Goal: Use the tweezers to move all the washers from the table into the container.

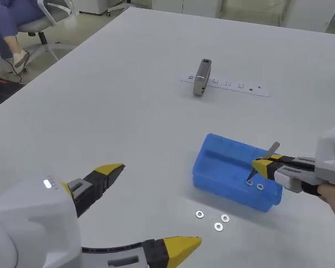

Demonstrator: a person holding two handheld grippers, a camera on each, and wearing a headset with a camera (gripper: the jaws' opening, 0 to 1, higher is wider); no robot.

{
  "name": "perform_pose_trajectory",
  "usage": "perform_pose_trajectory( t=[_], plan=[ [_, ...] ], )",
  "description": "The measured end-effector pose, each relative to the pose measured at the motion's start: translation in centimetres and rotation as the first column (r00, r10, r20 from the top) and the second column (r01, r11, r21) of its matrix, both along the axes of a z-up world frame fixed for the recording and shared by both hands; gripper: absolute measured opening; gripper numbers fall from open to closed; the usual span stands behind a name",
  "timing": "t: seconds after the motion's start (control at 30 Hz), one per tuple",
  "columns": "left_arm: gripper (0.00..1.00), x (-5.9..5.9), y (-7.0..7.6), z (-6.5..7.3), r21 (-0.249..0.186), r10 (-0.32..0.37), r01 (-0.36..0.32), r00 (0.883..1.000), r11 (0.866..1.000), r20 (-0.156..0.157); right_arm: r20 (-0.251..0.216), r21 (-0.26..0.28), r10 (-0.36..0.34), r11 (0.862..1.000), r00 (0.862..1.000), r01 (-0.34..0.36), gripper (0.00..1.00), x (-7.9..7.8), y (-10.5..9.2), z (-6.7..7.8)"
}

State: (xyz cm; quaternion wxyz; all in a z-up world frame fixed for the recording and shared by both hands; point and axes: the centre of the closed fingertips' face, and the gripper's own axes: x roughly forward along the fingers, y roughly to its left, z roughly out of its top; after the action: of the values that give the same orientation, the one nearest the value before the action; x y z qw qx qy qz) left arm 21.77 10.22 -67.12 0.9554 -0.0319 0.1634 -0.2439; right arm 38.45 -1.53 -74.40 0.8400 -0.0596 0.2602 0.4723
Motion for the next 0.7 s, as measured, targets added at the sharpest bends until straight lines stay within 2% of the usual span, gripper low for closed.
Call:
perform_pose_trajectory(
  t=[0.27,0.43,0.57,0.7],
  plan=[
    [0.96,0.0,-0.4,0.0,0.004,-0.013,0.013,1.0,1.0,0.0,0.054,0.081,0.035,0.996,0.998,-0.039,0.03,-1.9,1.2,3.5],
    [0.96,0.0,-0.5,-0.1,0.004,-0.016,0.016,1.0,1.0,-0.001,0.062,0.106,0.08,0.991,0.995,-0.086,0.03,-3.5,2.2,4.6],
    [0.96,-0.1,-0.4,-0.1,0.004,-0.015,0.015,1.0,1.0,-0.002,0.056,0.099,0.13,0.986,0.99,-0.135,0.03,-4.9,2.9,4.4],
    [0.96,-0.1,-0.2,-0.2,0.003,-0.012,0.012,1.0,1.0,-0.004,0.026,0.059,0.182,0.981,0.983,-0.184,0.03,-6.3,3.4,2.7]
  ],
)
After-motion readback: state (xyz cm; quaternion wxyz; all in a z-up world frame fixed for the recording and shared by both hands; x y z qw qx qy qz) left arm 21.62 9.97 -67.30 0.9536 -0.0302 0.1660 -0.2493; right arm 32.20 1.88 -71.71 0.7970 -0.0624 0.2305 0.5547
